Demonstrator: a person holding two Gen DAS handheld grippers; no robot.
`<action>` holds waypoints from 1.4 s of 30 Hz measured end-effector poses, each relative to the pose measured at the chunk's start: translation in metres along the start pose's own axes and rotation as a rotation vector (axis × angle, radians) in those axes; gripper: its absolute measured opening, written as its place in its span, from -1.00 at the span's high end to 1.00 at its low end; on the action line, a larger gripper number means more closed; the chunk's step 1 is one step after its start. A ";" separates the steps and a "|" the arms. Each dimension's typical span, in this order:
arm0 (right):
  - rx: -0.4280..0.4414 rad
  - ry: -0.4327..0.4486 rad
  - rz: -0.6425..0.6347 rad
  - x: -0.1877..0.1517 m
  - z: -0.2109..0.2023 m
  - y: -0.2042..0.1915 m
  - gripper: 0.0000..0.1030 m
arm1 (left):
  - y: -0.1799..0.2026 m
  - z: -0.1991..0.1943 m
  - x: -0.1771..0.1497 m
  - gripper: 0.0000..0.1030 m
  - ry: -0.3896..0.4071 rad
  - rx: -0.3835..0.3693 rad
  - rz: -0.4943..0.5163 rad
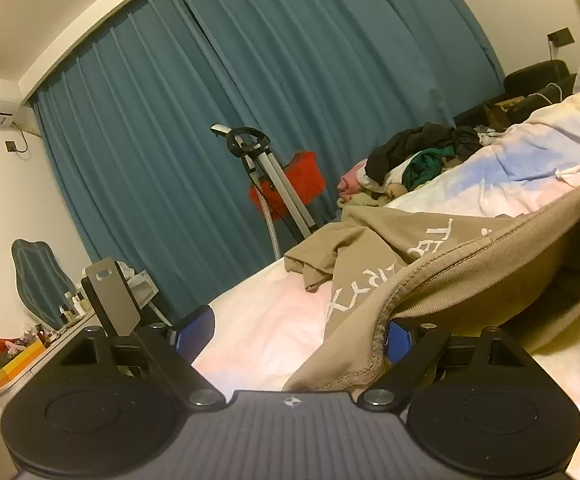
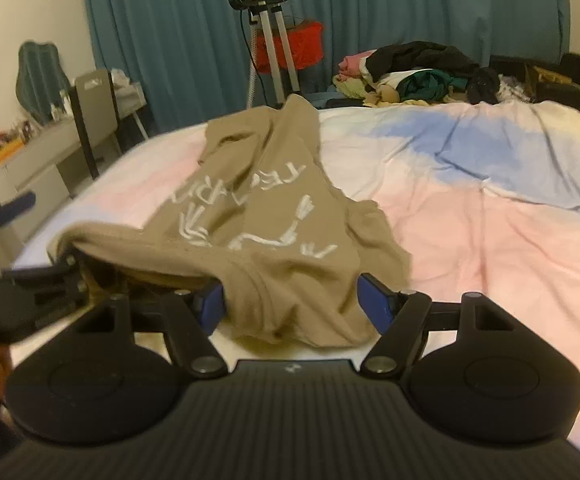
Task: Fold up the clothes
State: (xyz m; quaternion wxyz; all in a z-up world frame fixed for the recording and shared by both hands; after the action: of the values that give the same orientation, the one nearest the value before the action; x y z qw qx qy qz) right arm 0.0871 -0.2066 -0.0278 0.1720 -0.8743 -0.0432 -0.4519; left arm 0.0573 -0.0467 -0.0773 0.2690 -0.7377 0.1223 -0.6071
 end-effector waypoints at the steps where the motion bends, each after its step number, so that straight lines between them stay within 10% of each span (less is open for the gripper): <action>1: -0.011 -0.001 -0.004 -0.001 -0.003 0.002 -0.38 | 0.000 0.000 0.000 -0.70 -0.003 -0.001 -0.004; 21: -0.109 -0.055 0.083 -0.017 0.026 0.015 -0.39 | -0.031 0.023 0.003 -0.72 -0.093 -0.080 -0.200; 32: -0.140 0.455 0.172 0.008 -0.040 0.016 -0.53 | -0.022 0.005 -0.003 -0.77 -0.110 -0.192 -0.086; 42: -0.148 0.444 0.234 0.006 -0.044 0.028 -0.53 | 0.001 -0.008 -0.019 -0.78 -0.158 -0.239 0.054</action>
State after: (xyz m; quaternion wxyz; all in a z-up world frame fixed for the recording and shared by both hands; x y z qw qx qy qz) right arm 0.0631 -0.2480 -0.0066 0.1639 -0.7629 0.1305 -0.6116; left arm 0.0452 -0.0394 -0.0926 0.2044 -0.8064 0.1920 -0.5206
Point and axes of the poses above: each gripper's, at about its wrist camera, not at the fingertips, and z roughly the way its jaws point, y to its right, x to its top, the point moved 2 cm from there along z, roughly the way its jaws point, and after that the axes turned 10 degrees about x, right-handed, at the moved point
